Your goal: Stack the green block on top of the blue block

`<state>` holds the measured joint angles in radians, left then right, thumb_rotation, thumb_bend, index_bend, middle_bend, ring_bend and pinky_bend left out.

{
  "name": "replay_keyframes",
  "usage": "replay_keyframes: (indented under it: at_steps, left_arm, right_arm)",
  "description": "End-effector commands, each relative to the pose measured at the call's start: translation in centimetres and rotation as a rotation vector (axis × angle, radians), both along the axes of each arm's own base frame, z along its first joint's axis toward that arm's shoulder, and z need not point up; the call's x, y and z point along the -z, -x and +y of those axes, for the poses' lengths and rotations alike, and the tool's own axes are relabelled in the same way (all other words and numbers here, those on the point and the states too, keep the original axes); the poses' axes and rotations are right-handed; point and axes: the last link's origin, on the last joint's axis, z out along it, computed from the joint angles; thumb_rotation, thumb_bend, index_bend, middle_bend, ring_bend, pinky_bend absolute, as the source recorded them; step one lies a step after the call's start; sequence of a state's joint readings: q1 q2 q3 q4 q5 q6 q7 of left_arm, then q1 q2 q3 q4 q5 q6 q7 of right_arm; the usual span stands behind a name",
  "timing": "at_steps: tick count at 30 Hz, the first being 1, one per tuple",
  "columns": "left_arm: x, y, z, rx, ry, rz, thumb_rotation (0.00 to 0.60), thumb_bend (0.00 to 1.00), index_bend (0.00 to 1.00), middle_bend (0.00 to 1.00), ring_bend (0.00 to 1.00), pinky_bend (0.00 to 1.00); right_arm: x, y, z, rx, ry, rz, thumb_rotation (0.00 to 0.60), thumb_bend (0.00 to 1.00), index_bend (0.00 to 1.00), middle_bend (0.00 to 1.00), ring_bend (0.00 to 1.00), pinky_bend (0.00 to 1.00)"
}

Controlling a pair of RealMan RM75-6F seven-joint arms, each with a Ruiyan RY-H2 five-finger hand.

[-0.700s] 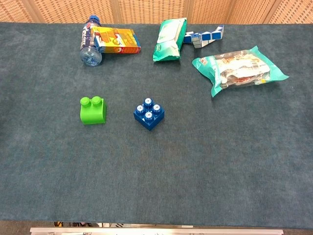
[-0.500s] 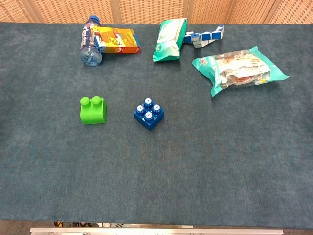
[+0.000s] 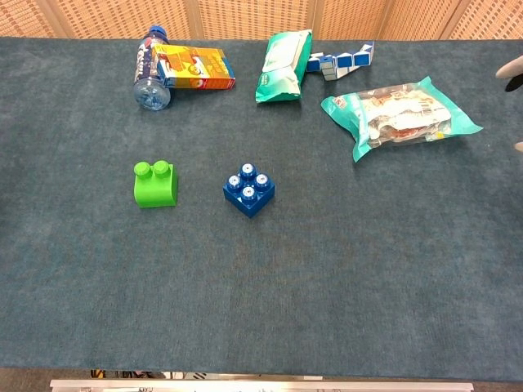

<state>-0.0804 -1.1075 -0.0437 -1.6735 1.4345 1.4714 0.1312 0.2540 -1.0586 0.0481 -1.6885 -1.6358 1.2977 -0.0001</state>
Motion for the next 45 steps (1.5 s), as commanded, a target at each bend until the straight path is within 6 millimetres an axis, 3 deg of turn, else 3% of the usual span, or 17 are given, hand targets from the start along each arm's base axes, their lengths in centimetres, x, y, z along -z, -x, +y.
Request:
replay_keyframes:
  at_steps: [1,11,28,45]
  left_arm:
    - [-0.1,-0.1,-0.1,0.003,-0.002,-0.002,0.6,0.14,0.08,0.09,0.1,0.1]
    - [-0.3,-0.7,-0.5,0.02,0.002,-0.015,0.6,0.14,0.08,0.09,0.1,0.1]
    - [-0.2,-1.0,-0.9,0.021,0.013,-0.019,0.6,0.15,0.08,0.09,0.1,0.1]
    - [-0.6,-0.6,-1.0,0.016,0.0,-0.031,0.6,0.15,0.08,0.09,0.1,0.1]
  right_arm:
    - [1.8,-2.3,-1.0,-0.069,-0.127,-0.006,0.6,0.14,0.27,0.37,0.26,0.39]
    - [6.1,-7.1,-3.7,-0.232,-0.323,0.015,0.6,0.13,0.27,0.37,0.26,0.39]
    - [14.5,-14.2,-8.4,-0.448,-0.437,0.137,0.6,0.04,0.25,0.32,0.22,0.34]
    - [19.9,-16.9,-10.4,-0.473,-0.486,0.207,0.6,0.01,0.22,0.3,0.2,0.31]
